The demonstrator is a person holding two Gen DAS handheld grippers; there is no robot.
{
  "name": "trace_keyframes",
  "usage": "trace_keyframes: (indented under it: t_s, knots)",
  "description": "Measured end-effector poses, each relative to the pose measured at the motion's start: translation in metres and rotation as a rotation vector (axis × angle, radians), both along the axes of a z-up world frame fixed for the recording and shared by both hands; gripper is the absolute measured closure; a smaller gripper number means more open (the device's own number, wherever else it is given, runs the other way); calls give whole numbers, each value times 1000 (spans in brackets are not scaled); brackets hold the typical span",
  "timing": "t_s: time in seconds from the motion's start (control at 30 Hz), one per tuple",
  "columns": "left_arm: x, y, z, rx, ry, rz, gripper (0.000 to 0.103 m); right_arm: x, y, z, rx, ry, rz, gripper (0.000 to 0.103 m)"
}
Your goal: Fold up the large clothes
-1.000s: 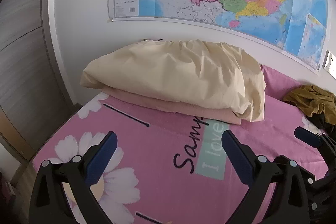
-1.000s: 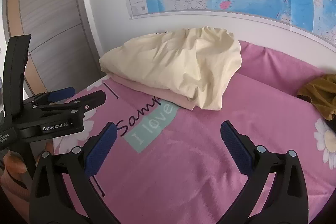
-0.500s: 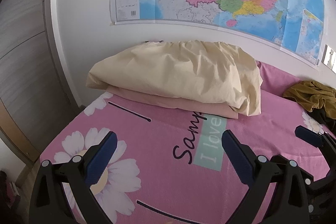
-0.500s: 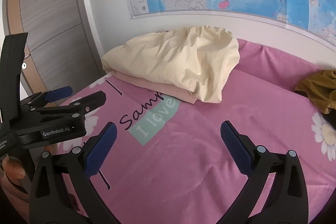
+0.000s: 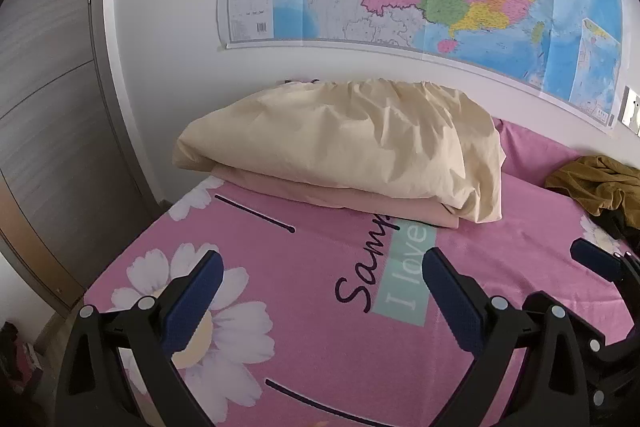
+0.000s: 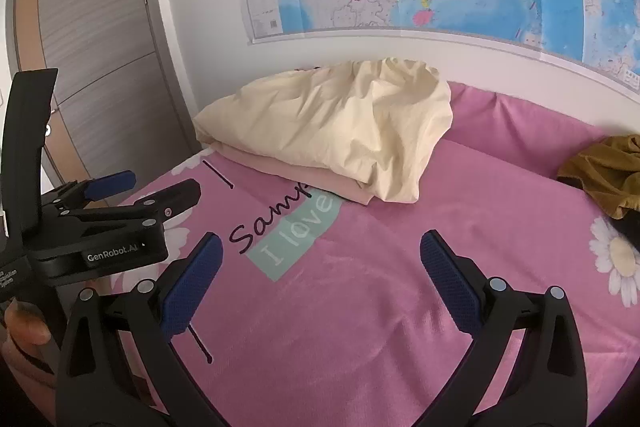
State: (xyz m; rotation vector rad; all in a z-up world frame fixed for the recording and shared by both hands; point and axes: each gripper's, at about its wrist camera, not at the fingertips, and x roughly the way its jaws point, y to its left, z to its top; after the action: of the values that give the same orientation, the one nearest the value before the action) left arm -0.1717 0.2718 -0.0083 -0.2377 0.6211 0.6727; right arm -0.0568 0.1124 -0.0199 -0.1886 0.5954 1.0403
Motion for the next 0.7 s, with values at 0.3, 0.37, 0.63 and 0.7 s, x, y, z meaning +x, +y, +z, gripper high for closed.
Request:
trace_keyframes:
  t_s: [0.3,0.37,0.63,0.7]
  knots:
    - [1,0,1,2,0,1,6,-1,1,0,9,3,6,5]
    - [1,0,1,5,-1,2,6,-1,1,1,17,4,7,5]
    - [4,-4,2,28,-1,-12,6,0,0,1,18,10,6,5]
    - [4,-6,3,34,-1,-15,6,0,0,1,24,10,7,5]
